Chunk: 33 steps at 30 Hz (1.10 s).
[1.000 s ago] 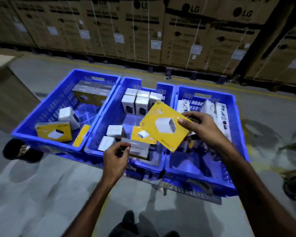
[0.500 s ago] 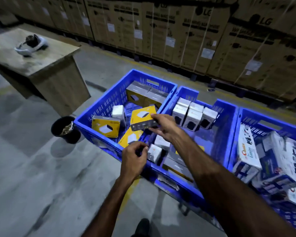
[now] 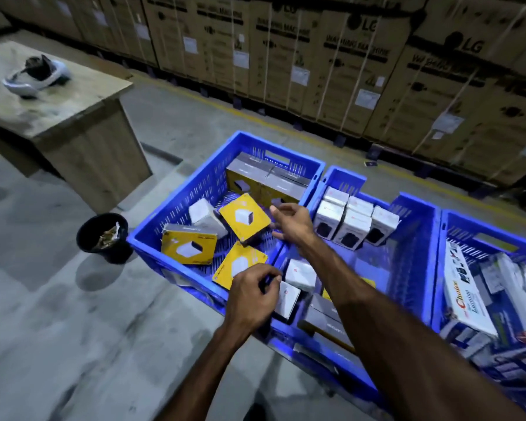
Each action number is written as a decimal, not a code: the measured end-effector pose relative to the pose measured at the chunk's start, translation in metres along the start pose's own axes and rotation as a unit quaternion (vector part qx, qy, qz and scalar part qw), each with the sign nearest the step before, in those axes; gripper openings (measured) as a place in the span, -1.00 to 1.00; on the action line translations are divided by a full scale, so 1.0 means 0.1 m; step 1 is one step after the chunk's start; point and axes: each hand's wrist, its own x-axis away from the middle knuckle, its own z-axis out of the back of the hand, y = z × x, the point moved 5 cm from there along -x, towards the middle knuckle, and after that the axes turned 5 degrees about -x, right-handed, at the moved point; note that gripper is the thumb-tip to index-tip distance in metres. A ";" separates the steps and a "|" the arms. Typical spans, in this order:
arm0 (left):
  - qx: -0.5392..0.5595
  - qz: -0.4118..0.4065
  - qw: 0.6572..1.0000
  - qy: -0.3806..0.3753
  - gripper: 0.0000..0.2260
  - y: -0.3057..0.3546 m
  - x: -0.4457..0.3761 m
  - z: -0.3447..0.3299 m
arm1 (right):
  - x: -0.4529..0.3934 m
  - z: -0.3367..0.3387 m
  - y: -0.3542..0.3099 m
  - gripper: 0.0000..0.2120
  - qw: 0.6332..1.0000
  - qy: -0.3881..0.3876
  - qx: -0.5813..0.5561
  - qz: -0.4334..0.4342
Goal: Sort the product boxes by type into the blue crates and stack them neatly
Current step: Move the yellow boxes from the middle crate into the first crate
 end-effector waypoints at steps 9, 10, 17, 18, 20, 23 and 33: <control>-0.023 -0.030 0.999 -0.027 -0.96 0.08 -0.20 -0.17 | 0.15 1.30 0.53 -0.91 0.962 0.050 0.262 0.060; -0.032 -0.032 0.999 -0.027 -0.97 0.09 -0.19 -0.18 | 0.19 1.49 0.65 -0.92 0.943 0.043 0.327 0.037; -0.056 -0.015 0.998 0.001 -0.93 0.09 -0.16 -0.19 | 0.30 2.02 1.31 -0.18 0.791 -0.122 0.594 -0.079; -0.062 -0.014 0.998 0.005 -0.95 0.09 -0.15 -0.20 | 0.32 2.02 1.30 -0.16 0.777 -0.125 0.614 -0.060; -0.082 -0.016 0.996 0.008 -0.96 0.11 -0.13 -0.20 | 0.30 2.02 1.27 -0.16 0.756 -0.124 0.642 -0.016; -0.119 -0.015 0.993 0.012 -0.95 0.15 -0.12 -0.23 | 0.19 2.07 1.27 0.13 0.727 -0.153 0.669 -0.020; -0.168 -0.011 0.985 0.029 -0.96 0.26 -0.08 -0.21 | 0.05 2.12 1.26 0.22 0.709 -0.177 0.680 -0.051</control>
